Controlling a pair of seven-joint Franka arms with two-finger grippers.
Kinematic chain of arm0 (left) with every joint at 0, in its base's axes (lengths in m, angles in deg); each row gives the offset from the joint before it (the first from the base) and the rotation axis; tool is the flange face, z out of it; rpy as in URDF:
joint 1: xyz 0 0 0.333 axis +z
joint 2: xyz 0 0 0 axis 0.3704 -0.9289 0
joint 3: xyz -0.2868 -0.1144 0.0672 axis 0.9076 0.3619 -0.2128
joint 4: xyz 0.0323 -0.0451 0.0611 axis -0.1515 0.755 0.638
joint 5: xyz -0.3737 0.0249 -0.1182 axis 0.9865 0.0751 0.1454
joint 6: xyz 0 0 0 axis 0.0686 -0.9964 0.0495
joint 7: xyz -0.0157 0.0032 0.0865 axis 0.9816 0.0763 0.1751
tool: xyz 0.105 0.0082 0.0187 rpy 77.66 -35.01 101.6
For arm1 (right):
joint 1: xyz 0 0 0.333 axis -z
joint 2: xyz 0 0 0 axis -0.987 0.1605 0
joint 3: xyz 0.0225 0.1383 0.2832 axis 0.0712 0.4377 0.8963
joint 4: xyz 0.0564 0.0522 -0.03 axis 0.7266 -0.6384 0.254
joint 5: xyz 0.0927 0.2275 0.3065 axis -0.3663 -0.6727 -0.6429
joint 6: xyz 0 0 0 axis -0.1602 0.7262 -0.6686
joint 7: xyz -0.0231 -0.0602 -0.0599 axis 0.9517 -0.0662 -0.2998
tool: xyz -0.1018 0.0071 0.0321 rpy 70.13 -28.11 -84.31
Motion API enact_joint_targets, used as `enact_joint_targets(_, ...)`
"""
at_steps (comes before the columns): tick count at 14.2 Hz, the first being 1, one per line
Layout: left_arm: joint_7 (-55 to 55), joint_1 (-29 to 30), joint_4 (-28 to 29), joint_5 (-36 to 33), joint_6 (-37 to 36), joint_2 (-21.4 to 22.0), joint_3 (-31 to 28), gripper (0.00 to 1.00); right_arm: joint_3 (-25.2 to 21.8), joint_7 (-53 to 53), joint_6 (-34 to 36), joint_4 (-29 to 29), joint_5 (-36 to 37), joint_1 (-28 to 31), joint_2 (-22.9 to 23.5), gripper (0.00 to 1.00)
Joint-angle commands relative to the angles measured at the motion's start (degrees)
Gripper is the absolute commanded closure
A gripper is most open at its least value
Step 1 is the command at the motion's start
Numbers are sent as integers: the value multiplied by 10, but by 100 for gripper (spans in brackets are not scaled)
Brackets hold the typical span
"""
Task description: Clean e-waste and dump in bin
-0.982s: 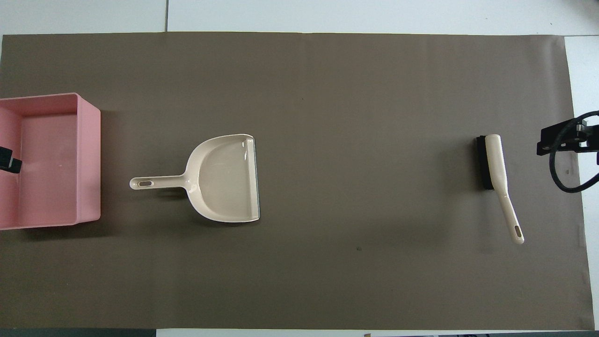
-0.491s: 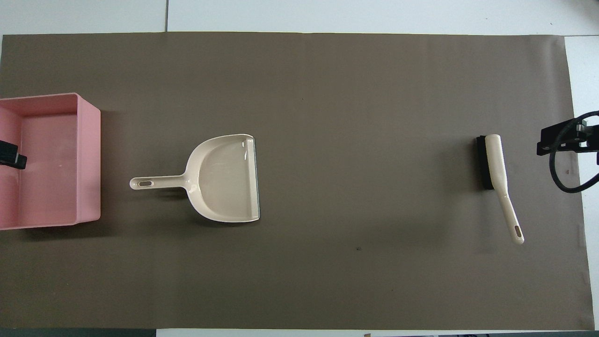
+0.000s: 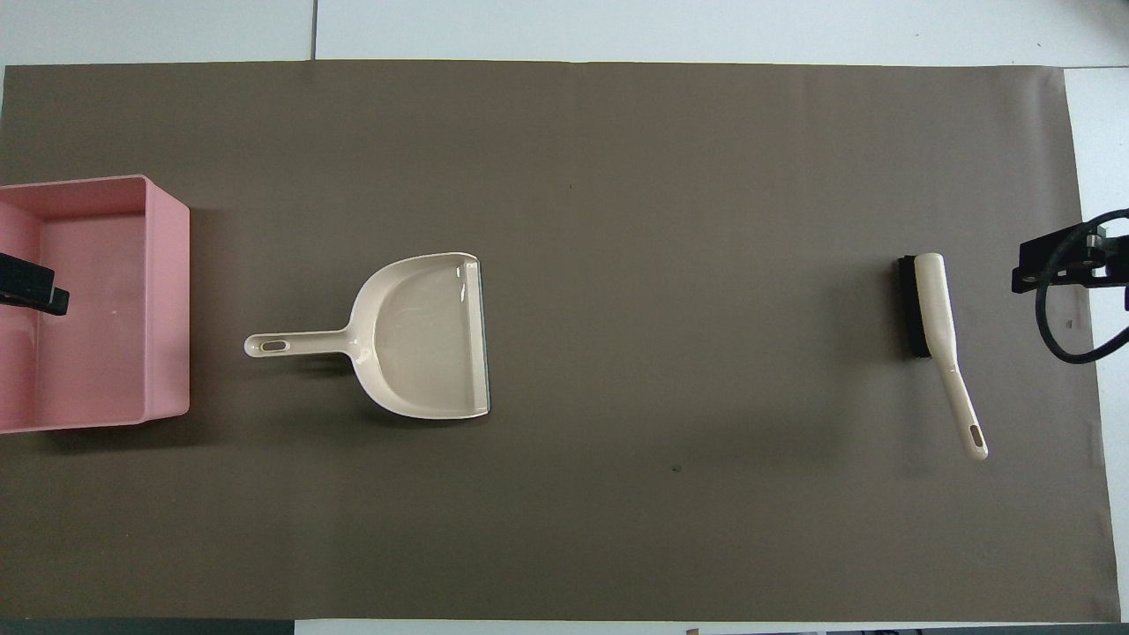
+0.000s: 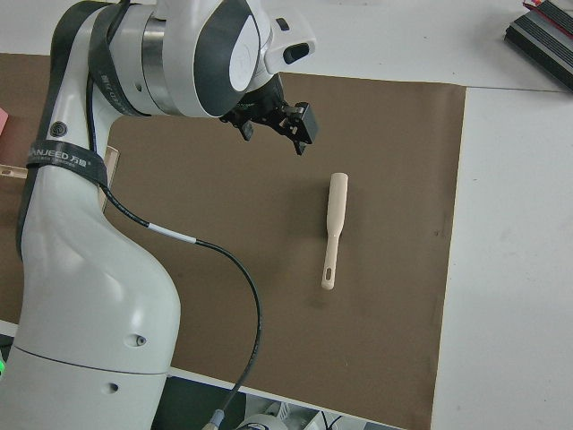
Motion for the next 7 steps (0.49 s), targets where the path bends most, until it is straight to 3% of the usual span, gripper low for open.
enact_joint_targets(1, -25, 0, 11, 4, 3, 12, 20, 2, 1, 11, 7, 4, -5, 4, -1, 0)
enact_joint_targets(7, 41, 2, 13, 5, -1, 13, 12, 2, 1, 12, 8, 5, -5, 4, -1, 0)
